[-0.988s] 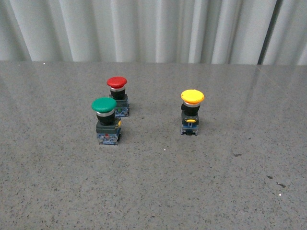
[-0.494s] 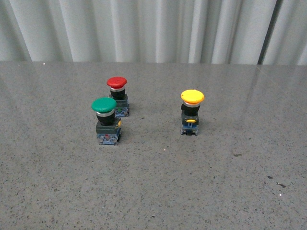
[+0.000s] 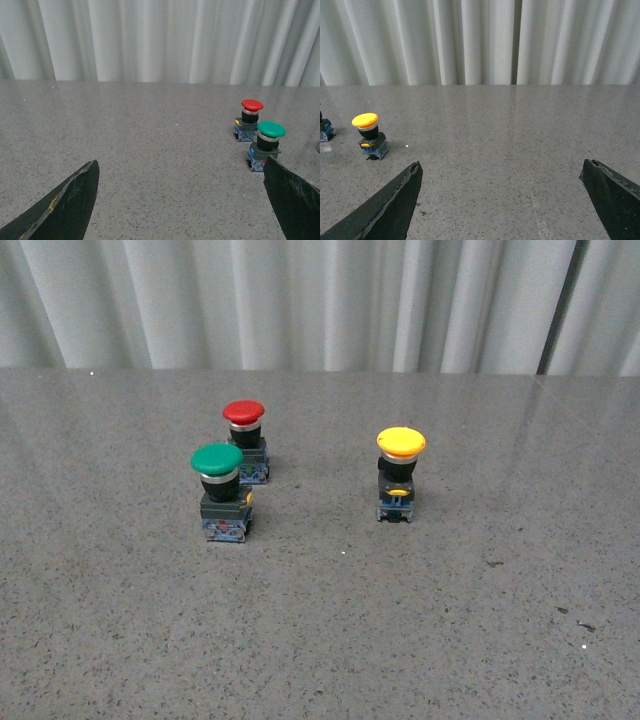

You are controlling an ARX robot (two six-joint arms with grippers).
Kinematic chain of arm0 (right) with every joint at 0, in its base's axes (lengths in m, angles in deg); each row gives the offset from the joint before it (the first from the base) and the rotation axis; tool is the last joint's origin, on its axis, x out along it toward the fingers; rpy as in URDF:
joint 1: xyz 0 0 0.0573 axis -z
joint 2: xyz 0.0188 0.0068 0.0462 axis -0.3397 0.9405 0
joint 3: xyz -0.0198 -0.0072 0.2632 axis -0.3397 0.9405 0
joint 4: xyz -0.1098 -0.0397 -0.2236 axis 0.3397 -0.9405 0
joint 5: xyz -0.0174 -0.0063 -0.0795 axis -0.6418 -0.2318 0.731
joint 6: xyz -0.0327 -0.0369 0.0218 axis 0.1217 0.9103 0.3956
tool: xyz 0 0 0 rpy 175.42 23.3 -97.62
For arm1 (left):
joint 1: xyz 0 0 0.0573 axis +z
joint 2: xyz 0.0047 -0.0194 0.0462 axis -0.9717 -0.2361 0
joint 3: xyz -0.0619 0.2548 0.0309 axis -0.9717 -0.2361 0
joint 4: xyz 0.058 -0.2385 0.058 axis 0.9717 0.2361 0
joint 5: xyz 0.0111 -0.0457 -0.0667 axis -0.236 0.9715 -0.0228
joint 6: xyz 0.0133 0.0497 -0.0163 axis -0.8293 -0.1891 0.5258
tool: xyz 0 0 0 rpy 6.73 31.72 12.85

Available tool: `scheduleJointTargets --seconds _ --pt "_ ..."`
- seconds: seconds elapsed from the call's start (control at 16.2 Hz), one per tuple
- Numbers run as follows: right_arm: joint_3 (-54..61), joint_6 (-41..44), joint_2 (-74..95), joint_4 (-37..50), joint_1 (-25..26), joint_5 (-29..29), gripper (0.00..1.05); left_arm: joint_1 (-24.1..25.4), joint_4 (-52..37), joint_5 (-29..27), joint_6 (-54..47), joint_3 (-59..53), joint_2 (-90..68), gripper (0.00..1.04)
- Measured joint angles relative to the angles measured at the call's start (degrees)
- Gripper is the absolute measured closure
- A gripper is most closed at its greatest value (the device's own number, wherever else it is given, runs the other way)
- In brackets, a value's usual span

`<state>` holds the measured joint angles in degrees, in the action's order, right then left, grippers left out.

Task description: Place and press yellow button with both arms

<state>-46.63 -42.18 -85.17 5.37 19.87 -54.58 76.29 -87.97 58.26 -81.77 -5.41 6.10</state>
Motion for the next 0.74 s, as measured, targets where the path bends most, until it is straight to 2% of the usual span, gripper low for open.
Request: scheduleJointTargets --seconds 0.74 --pt "0.0 0.0 0.0 0.0 0.0 0.0 0.07 0.0 0.0 0.0 0.0 0.0 0.0 0.07"
